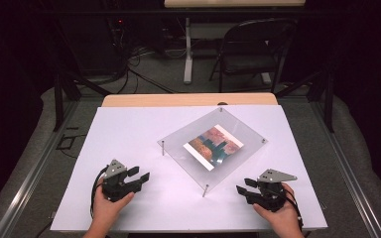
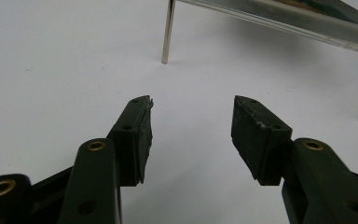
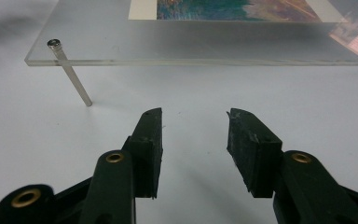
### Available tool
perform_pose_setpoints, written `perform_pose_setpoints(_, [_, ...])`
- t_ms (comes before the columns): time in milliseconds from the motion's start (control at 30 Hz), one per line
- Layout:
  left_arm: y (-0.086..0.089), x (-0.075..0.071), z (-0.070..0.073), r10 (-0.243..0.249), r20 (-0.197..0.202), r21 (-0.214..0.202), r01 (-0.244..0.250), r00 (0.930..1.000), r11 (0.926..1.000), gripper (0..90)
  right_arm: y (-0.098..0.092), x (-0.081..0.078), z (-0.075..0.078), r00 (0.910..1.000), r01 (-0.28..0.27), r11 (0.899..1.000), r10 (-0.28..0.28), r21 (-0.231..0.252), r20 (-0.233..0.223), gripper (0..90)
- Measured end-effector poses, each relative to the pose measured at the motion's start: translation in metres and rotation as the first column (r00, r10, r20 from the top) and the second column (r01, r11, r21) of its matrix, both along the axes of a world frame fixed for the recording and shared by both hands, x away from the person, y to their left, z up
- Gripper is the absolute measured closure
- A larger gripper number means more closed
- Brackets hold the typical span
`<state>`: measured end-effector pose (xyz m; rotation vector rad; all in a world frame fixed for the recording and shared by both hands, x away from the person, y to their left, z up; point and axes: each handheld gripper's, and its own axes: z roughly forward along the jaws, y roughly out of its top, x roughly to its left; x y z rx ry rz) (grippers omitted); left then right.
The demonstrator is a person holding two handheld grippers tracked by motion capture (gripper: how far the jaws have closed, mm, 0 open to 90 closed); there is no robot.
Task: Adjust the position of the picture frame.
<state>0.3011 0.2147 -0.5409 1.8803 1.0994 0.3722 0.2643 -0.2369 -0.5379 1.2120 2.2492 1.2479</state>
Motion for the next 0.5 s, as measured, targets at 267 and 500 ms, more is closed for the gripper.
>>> perform_pose_setpoints(267, [-0.003, 0.019, -0.001, -0.011, -0.077, -0.063, 0.006, 0.997, 0.998, 51.2, 0.005, 0.0, 0.0, 0.9999, -0.009, 1.0, 0.009, -0.012, -0.006, 55.6])
perform_pose_setpoints(500, [-0.013, 0.044, 0.002, -0.011, -0.074, -0.041, 0.008, 0.9972, 0.9991, 48.6, 0.005, -0.001, 0.0, 0.9999, -0.009, 1.0, 0.009, -0.005, -0.008, 55.3])
